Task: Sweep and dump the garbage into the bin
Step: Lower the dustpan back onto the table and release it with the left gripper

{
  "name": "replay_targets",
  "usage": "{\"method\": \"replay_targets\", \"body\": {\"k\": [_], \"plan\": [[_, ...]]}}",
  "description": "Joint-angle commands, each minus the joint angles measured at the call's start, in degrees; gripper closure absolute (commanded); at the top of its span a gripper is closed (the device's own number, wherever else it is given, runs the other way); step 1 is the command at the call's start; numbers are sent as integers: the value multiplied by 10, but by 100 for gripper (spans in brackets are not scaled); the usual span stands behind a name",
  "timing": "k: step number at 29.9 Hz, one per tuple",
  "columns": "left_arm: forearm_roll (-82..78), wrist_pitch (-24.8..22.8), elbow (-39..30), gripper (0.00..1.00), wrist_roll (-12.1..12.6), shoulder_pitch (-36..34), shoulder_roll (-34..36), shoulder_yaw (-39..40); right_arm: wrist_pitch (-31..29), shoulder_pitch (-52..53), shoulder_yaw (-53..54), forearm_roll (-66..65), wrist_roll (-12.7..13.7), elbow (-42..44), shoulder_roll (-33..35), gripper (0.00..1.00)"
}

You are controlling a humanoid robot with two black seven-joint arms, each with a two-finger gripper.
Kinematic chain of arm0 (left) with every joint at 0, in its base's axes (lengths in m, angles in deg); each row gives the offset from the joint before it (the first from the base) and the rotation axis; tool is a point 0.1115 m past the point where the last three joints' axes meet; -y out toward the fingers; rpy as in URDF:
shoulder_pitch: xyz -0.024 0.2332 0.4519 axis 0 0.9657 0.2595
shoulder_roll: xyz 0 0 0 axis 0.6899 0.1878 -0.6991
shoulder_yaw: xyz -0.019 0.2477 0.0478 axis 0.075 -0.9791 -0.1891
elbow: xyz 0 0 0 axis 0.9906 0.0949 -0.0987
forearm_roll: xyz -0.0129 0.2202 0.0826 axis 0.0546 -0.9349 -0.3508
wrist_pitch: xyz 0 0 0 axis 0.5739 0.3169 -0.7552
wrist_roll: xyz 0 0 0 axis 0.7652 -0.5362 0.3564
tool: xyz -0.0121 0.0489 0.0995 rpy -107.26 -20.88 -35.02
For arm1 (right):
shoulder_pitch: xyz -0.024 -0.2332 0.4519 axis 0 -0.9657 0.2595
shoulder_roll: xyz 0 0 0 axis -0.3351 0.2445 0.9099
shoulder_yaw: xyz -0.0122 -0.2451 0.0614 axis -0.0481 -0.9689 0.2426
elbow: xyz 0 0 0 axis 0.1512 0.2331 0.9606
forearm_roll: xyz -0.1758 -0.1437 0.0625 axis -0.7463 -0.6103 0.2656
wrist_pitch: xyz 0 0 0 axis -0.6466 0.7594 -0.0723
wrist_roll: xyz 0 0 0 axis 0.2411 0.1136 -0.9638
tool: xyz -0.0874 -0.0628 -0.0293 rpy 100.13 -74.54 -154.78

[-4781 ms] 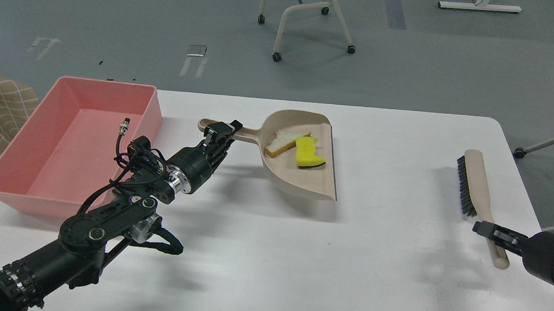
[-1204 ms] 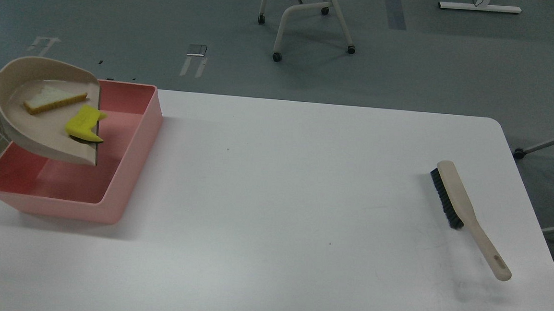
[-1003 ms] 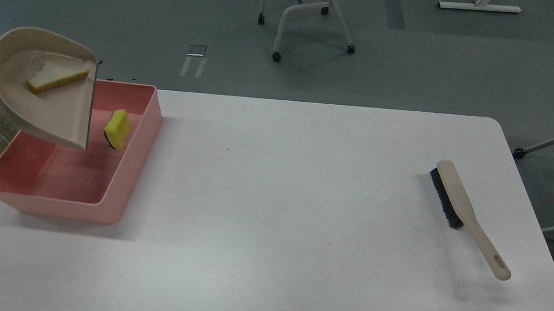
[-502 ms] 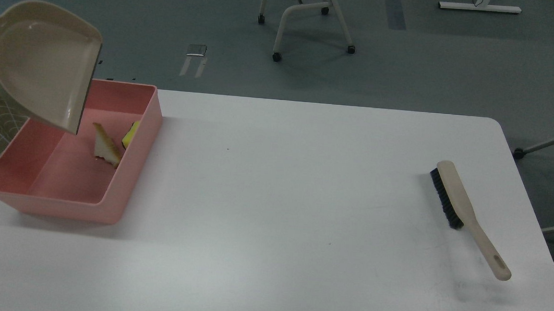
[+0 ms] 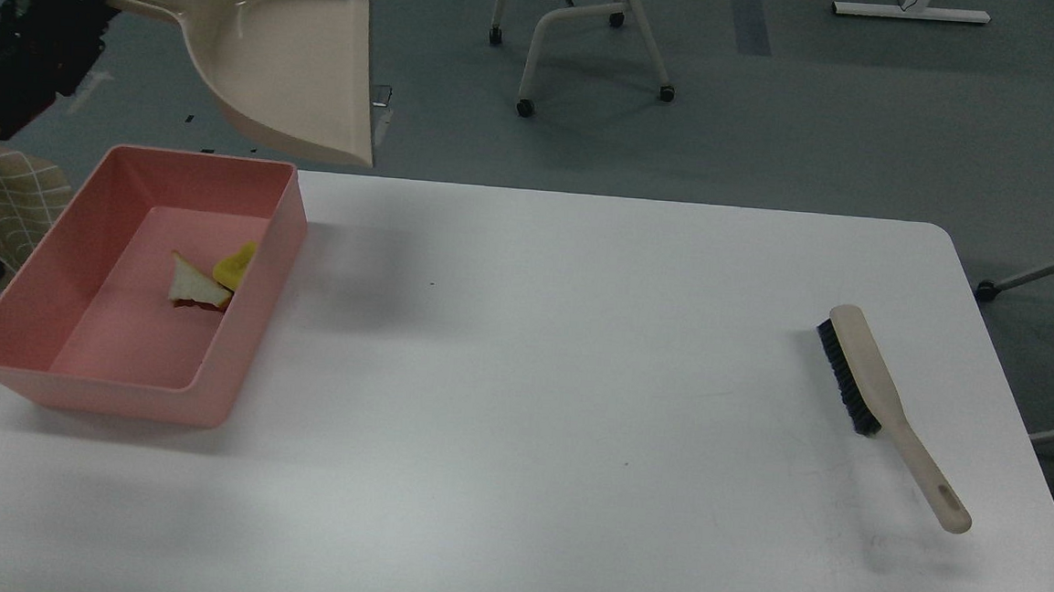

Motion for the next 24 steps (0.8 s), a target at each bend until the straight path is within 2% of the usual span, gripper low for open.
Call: {"method": "replay_targets", "body": {"k": [1, 7, 11, 17, 24], "plan": [[-5, 17, 7, 91, 4, 2, -80, -5, 0, 0, -2, 0, 0, -3, -6, 0], [-5, 49, 36, 92, 1, 2, -201, -69, 0, 4, -2, 0, 0, -1, -9, 0], [-6, 93, 66, 92, 1, 8, -281, -97, 0, 3, -2, 0, 0, -2, -9, 0], [-6, 145, 83, 92, 0, 10, -333, -162, 0, 0, -2, 0, 0, -2, -9, 0], [-6, 149, 113, 91, -2, 42, -349, -172, 0, -4, -2, 0, 0, -2, -9, 0]]}}
